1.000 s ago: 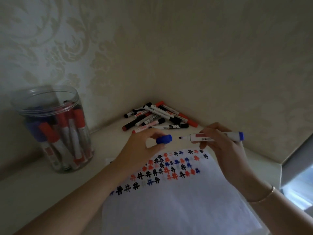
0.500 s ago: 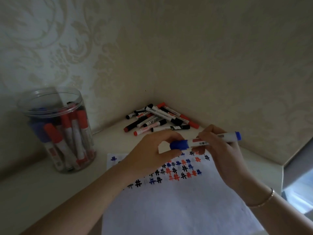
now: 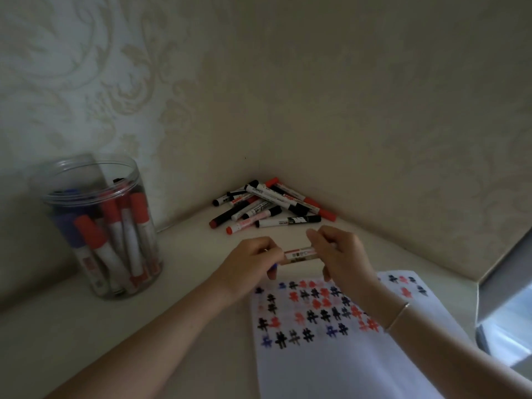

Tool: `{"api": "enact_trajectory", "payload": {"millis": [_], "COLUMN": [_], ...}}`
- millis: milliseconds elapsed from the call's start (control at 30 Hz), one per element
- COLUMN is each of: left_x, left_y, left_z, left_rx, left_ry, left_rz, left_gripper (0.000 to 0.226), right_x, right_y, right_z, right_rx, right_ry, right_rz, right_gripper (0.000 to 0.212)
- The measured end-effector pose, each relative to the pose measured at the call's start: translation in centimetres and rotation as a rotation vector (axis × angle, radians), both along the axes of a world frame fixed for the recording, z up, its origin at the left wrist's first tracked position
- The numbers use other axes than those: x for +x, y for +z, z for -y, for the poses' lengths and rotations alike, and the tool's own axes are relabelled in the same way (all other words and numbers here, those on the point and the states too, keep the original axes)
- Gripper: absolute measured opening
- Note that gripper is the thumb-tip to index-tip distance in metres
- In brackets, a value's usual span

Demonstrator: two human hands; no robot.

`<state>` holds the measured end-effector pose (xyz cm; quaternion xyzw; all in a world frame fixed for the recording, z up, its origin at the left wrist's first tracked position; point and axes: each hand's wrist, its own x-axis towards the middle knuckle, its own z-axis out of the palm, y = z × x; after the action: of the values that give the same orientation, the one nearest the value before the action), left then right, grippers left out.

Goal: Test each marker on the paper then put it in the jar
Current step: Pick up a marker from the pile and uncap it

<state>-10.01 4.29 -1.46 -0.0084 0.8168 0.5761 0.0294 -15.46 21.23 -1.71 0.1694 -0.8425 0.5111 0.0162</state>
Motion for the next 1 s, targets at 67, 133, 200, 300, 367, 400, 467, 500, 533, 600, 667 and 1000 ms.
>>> {"api": "enact_trajectory", "payload": {"millis": [67, 133, 200, 300, 367, 400, 467, 500, 533, 600, 667, 1000], "left_x": [0.2, 0.4, 0.5, 0.4, 0.4, 0.4, 0.4, 0.4, 0.5, 0.6, 0.9, 0.7], "left_y": [-1.0, -1.7, -2.1, -2.5, -2.7, -2.8, -2.9, -2.9, -2.9, -3.1, -3.1, -2.0], "left_z": [-0.3, -0.8, -1.1, -1.3, -1.4, -1.5, -1.5, -1.5, -1.4, -1.3, -1.4, -0.8], "left_rx": [-0.011, -0.012, -0.020, -0.078, -0.135, -0.156, -0.189, -0.195, -0.188, -0.165, -0.169, -0.673], "left_ry": [0.048, 0.082, 0.104, 0.122, 0.143, 0.150, 0.155, 0.152, 0.146, 0.136, 0.131, -0.118], "left_rz": [-0.039, -0.066, -0.094, -0.170, -0.209, -0.223, -0.235, -0.232, -0.224, -0.215, -0.231, -0.125], "left_gripper": [0.018, 0.017, 0.018, 0.031, 0.038, 0.040, 0.041, 0.041, 0.041, 0.038, 0.034, 0.051], "right_x": [-0.4, -0.8, -1.0, -1.1, -1.1, -1.1, -1.1, -1.0, -1.0, -0.9, -0.8, -0.8], "right_y": [-1.8, -2.8, -3.0, -3.1, -3.3, -3.4, -3.4, -3.5, -3.5, -3.6, -3.5, -2.7], "right_z": [0.4, 0.7, 0.9, 1.1, 1.1, 1.1, 1.0, 1.0, 1.0, 1.2, 1.2, 1.1], "right_rx": [-0.087, -0.187, -0.275, -0.297, -0.300, -0.300, -0.287, -0.277, -0.269, -0.254, -0.241, -0.271], "right_ry": [-0.044, -0.079, -0.080, -0.085, -0.087, -0.084, -0.074, -0.069, -0.064, -0.052, -0.043, -0.094], "right_rz": [-0.010, 0.007, 0.024, 0.001, -0.016, -0.022, -0.040, -0.050, -0.062, -0.088, -0.097, -0.011], "right_gripper": [0.041, 0.038, 0.035, 0.034, 0.035, 0.036, 0.036, 0.037, 0.037, 0.039, 0.038, 0.044]}}
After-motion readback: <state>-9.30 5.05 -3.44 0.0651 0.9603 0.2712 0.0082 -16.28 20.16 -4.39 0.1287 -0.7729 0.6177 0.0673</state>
